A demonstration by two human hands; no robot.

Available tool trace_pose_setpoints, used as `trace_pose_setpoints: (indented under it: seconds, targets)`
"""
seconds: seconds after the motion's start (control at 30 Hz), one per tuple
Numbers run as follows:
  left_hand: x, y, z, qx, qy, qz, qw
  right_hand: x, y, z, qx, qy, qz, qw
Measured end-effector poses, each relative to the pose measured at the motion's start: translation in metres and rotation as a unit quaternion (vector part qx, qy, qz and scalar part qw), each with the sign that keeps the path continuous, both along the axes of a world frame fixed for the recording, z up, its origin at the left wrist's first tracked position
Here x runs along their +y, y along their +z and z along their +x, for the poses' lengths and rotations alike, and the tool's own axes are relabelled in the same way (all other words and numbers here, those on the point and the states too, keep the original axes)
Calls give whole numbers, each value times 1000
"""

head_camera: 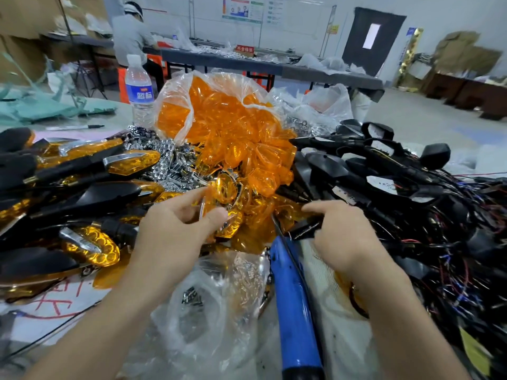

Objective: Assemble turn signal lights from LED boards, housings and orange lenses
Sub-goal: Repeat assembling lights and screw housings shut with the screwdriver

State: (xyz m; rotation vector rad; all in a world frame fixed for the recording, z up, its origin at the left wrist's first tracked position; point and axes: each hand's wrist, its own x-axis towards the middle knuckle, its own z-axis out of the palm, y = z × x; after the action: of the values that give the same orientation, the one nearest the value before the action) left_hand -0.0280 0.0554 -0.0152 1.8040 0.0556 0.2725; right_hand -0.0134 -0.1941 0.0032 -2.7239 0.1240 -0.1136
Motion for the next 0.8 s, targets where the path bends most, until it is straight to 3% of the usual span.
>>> trace_pose_setpoints:
  seconds: [0.07,0.17,0.23,0.37,0.47,0.53,0.63,0.7,0.8]
  targets:
    - [2,1,-2,-39,29,135,990,-5,-5,4,61,35,-159,985]
    - [1,0,-3,-56,45,270,960,-3,-4,8,-6,54,-216,975]
    - [-4,0,-5,-35,17,301,953,-4,5,11,-41,41,-192,980]
    - [-9,-7,-6,13,-23,321,947,5,31,9,-127,17,11,992]
    - [-9,-7,-6,-30,-64,237,969,27,45,-1,-142,79,100,982]
    - [-6,-3,-7,-38,-119,101,987,45,46,-9,-118,117,130,977]
    - [-8,2,-8,-14,-177,-108,978,75,37,-22,-120,144,160,969]
    - [-11,5,-8,11,-146,-217,965,94,29,-28,-122,152,181,964]
    - [-9,8,-5,33,-70,-276,958,110,23,-29,-89,161,228,956]
